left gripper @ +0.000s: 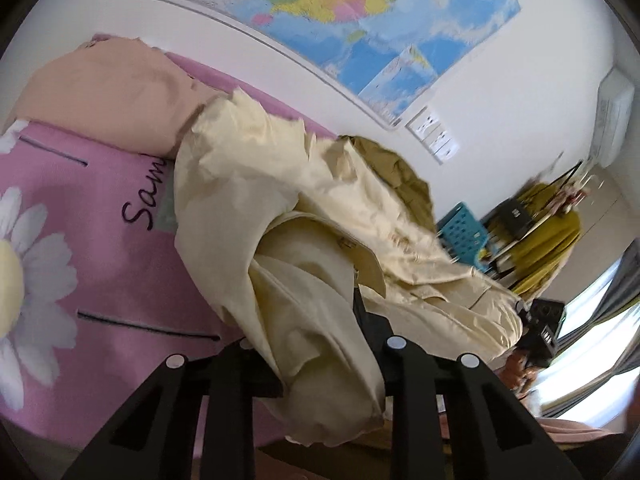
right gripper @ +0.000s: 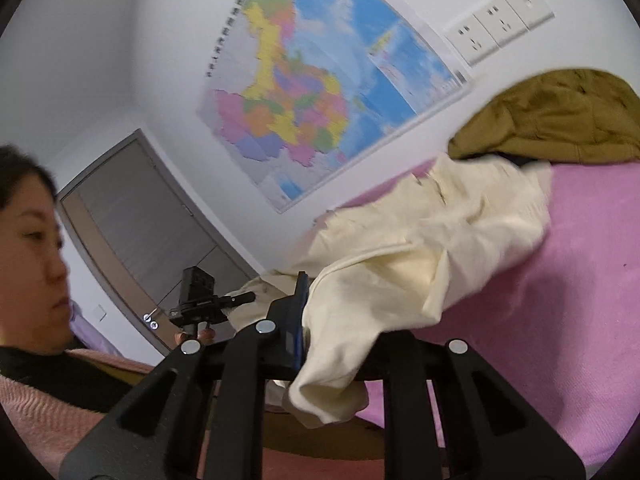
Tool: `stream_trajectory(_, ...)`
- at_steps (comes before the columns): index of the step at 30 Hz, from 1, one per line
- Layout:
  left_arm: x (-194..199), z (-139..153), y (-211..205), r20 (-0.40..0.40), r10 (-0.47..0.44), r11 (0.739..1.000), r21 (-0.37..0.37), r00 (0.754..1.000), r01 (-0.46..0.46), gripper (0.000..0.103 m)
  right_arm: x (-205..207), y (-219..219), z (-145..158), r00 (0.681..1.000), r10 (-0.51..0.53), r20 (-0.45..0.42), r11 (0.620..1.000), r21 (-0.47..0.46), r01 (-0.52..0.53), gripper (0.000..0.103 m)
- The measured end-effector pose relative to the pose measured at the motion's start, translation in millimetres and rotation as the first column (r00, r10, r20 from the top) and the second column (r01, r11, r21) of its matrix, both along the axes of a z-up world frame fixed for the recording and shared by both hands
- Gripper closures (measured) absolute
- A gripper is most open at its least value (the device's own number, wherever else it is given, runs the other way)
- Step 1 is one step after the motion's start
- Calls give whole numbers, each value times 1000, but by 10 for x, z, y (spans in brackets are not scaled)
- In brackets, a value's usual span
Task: Fold large clothes
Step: 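Grasp the folded shirt edge with the left gripper while the right gripper holds it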
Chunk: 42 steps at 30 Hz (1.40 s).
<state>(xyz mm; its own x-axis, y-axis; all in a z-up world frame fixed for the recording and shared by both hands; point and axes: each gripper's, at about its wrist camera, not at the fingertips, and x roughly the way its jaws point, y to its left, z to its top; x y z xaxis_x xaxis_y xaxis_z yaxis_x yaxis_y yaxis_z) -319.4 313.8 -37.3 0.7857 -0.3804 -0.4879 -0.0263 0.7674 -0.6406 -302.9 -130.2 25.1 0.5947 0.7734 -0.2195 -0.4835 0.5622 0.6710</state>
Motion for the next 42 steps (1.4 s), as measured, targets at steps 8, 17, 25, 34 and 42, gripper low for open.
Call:
stream_trajectory(8,159,-57,89,-84,-2,998,-67,996,-4,79,165,21,-10,997,-49,-66,999,19,51,88)
stream_trajectory(17,523,294,208,-103,-8,1000,-1,995,8,79,626,-27,198,992,-103,-72,993,54,107,87)
stream_trajectory(25,1000,624,333,-131,-24,999,43,991,30,79,1194,-106,312,981,-172,-94,984,31,175,87)
stream_trajectory(34,1626,793,536,-187,0,997,78,982,15,79,1947,-171,245,964,-208,-164,977,18,214,86)
stream_trajectory(42,2212,786,723,-256,29,994,108,966,-1,79,2537,-193,86,946,-225,-232,973,2,232,85)
